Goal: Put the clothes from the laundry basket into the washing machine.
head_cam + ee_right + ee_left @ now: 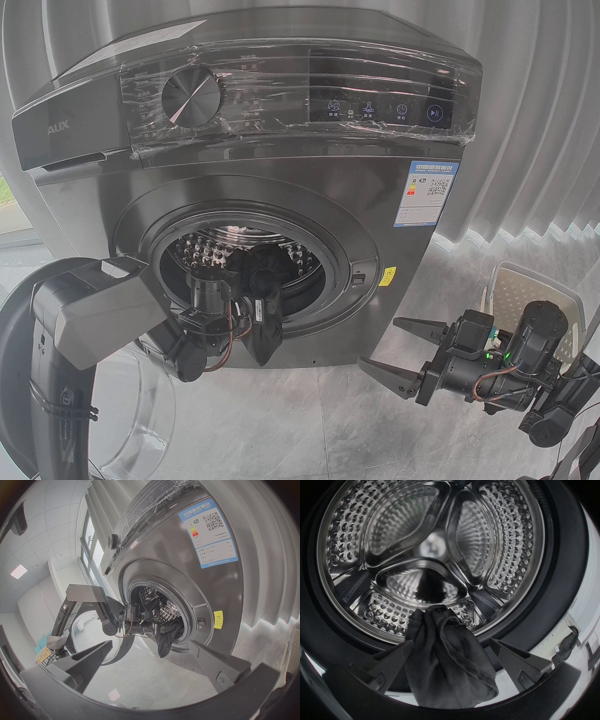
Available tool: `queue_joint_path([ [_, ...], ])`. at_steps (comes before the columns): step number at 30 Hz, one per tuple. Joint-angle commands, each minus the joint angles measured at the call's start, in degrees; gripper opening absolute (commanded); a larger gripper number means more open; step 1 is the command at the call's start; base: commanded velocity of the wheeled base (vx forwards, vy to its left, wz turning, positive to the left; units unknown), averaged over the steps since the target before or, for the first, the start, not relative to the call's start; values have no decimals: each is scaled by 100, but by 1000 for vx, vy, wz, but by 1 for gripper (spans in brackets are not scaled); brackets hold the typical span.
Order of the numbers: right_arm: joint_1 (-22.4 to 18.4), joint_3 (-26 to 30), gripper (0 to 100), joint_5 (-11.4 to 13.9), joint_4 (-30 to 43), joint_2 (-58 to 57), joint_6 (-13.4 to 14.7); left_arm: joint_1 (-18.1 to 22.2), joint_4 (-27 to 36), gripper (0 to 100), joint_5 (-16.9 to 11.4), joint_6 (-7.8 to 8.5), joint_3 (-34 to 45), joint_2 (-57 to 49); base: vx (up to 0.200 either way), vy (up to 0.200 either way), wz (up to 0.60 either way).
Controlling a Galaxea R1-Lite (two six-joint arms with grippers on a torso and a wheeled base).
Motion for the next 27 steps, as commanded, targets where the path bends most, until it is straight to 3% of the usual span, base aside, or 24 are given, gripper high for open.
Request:
queue_joint_path([
  [1,6,10,100,-3,-3,18,-1,-68,-9,100,-16,-8,-49,213,0,0,0],
  [14,6,18,100,6,-3,18,-1,-59,-44,100,-16,-16,-321,634,0,0,0],
  [15,6,27,100,6,-3,18,-1,-50,-53,0,-16,-16,-339,661,0,0,0],
  [27,6,18,100,6,-3,1,-1,-24,-264,0,1,-8,-426,696,0,0,0],
])
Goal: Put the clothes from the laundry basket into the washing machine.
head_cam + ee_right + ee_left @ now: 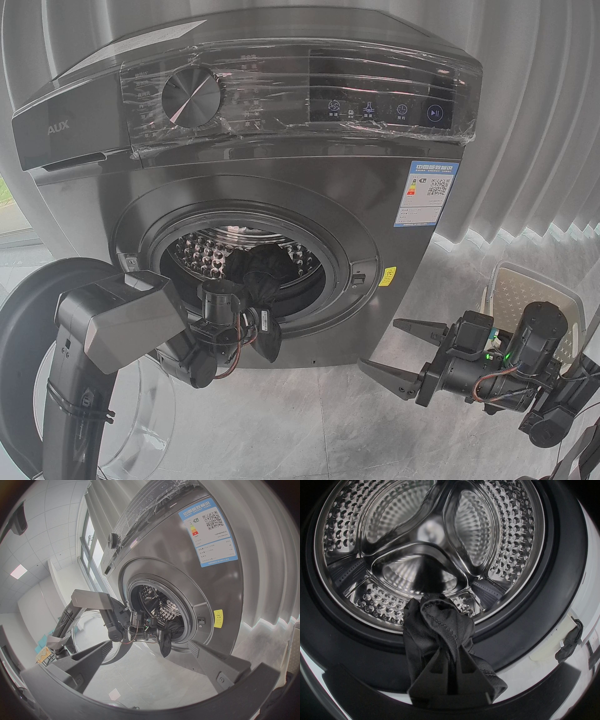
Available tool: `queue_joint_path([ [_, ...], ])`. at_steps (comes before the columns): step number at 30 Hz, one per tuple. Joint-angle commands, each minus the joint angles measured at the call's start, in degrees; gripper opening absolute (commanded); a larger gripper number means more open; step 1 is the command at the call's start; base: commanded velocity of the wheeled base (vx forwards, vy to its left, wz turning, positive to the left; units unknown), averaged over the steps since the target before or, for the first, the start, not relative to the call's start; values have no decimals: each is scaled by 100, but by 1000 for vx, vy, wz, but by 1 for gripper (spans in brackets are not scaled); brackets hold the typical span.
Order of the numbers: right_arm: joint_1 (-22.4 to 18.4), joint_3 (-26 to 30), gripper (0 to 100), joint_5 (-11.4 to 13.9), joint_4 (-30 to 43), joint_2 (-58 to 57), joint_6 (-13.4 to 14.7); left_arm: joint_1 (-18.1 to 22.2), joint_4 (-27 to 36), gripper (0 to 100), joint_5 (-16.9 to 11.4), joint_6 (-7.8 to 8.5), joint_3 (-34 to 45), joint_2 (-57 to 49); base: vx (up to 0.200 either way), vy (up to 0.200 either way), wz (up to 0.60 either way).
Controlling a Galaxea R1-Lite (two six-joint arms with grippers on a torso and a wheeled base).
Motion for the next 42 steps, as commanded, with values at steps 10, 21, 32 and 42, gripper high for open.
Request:
queue_joint_path([
  [10,54,-12,100,1,-3,-13,2,139,-665,0,606,56,-1213,22,0,0,0],
  [21,54,-4,100,1,-3,-13,2,367,-613,0,764,65,-2329,242,0,0,0],
  [32,54,5,100,1,5,-13,2,534,-551,0,791,109,-2523,427,0,0,0],
  [42,80,5,100,1,-3,-22,2,578,-542,100,791,118,-2514,550,0,0,0],
])
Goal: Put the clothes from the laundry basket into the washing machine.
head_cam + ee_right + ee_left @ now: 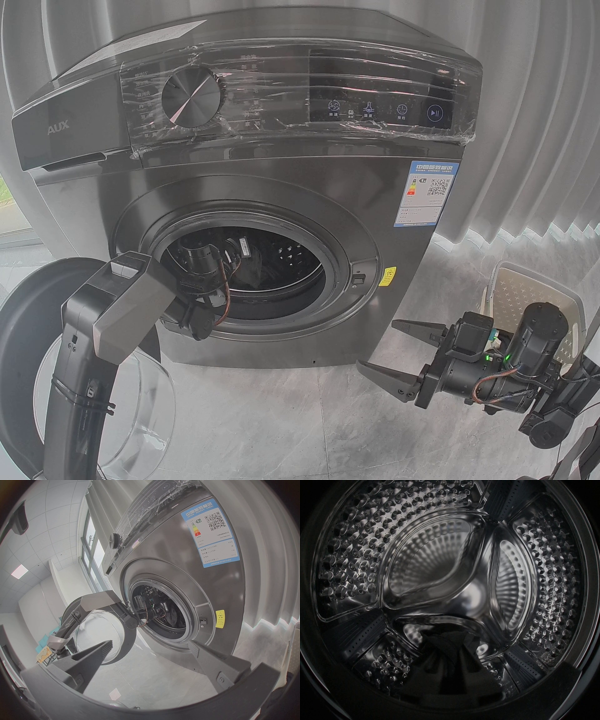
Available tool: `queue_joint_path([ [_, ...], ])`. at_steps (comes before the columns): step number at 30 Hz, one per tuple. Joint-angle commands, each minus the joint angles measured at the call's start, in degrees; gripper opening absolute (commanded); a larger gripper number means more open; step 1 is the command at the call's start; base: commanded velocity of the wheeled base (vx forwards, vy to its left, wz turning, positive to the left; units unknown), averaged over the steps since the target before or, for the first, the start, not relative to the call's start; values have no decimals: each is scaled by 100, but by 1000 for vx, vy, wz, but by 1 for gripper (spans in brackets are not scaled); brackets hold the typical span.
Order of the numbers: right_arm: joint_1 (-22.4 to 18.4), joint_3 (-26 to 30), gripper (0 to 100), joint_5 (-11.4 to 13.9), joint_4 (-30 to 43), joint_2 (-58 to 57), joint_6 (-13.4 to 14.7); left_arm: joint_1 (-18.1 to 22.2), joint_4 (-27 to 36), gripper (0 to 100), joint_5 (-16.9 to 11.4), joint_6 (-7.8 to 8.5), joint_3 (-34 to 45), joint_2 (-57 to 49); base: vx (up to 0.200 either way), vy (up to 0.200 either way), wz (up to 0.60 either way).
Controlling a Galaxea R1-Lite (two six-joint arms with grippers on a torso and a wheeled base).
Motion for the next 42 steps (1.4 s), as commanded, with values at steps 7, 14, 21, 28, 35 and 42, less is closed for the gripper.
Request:
queue_joint_path([
  [7,37,0,100,3,-3,-9,2,-2,0,100,-9,4,-68,129,0,0,0],
  [14,37,9,100,3,-3,-9,2,-11,-70,100,-9,66,-25,181,0,0,0],
  [21,37,9,100,12,-3,-9,2,-160,-123,100,-9,66,520,-82,0,0,0],
  [28,37,9,100,12,-3,-18,2,-626,-554,100,-9,66,1804,-592,0,0,0],
  [35,37,18,100,3,-3,-26,2,-1083,-1028,100,-9,57,2841,-926,0,0,0],
  [42,46,18,100,3,-3,-26,2,-1593,-1476,100,-53,-4,4133,-1620,0,0,0],
])
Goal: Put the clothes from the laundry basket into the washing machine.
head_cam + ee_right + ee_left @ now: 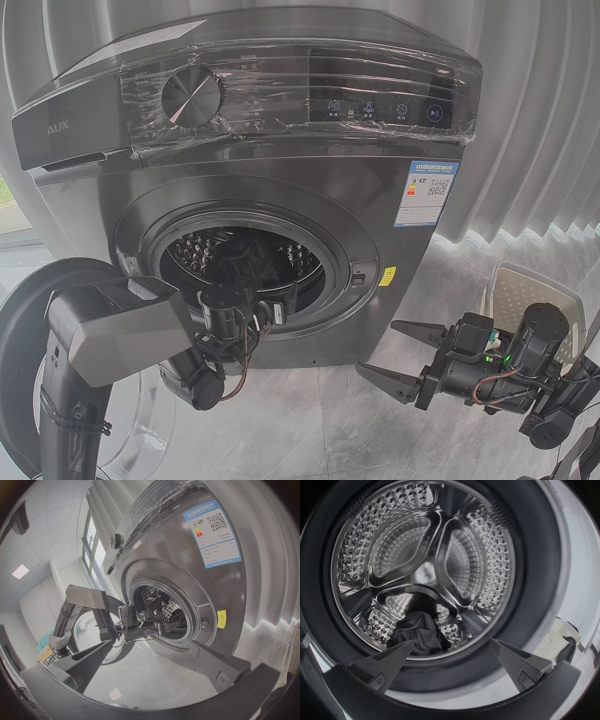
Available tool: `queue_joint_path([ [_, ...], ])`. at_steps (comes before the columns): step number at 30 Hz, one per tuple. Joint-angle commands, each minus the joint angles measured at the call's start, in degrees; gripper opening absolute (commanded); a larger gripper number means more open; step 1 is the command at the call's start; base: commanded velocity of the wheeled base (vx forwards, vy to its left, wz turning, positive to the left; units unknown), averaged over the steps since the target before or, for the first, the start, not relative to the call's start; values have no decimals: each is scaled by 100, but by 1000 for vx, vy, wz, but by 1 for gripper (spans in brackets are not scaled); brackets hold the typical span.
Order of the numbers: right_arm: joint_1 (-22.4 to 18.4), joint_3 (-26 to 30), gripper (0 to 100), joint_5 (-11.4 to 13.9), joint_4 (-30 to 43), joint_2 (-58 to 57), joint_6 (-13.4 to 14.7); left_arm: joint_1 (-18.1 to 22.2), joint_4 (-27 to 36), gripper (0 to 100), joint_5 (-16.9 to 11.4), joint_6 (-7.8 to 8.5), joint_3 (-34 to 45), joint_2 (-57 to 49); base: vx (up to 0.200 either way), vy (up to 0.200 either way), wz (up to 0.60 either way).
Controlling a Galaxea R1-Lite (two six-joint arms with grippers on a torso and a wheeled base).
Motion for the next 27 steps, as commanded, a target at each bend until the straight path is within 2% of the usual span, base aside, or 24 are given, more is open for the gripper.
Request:
queue_joint_path([
  [1,2,7,100,8,-1,-4,-1,-506,-309,100,-43,-41,1035,-870,0,0,0],
  [10,28,7,100,0,-1,-4,-1,-1147,-415,100,-43,-199,2459,-2434,0,0,0],
  [14,37,7,100,0,-1,-4,-1,-1279,-415,100,-34,-252,2925,-3023,0,0,0],
  [16,46,7,100,0,-1,-4,-1,-1288,-415,100,19,-402,3259,-3516,0,0,0],
  [18,63,7,100,0,-1,4,-1,-1253,-415,100,54,-481,3426,-3823,0,0,0],
  [20,72,7,100,0,-1,4,8,-1209,-415,100,168,-560,3584,-4060,0,0,0],
  [21,90,7,100,-9,-1,4,8,-1182,-424,100,317,-586,3690,-4201,0,0,0],
  [23,98,7,100,-9,-1,4,8,-1174,-432,100,379,-595,3716,-4263,0,0,0],
  [24,134,7,100,-9,-1,4,17,-1156,-468,100,555,-639,3777,-4447,0,0,0],
  [27,151,24,100,-9,-1,4,17,-1138,-476,100,739,-867,4032,-4676,0,0,0],
])
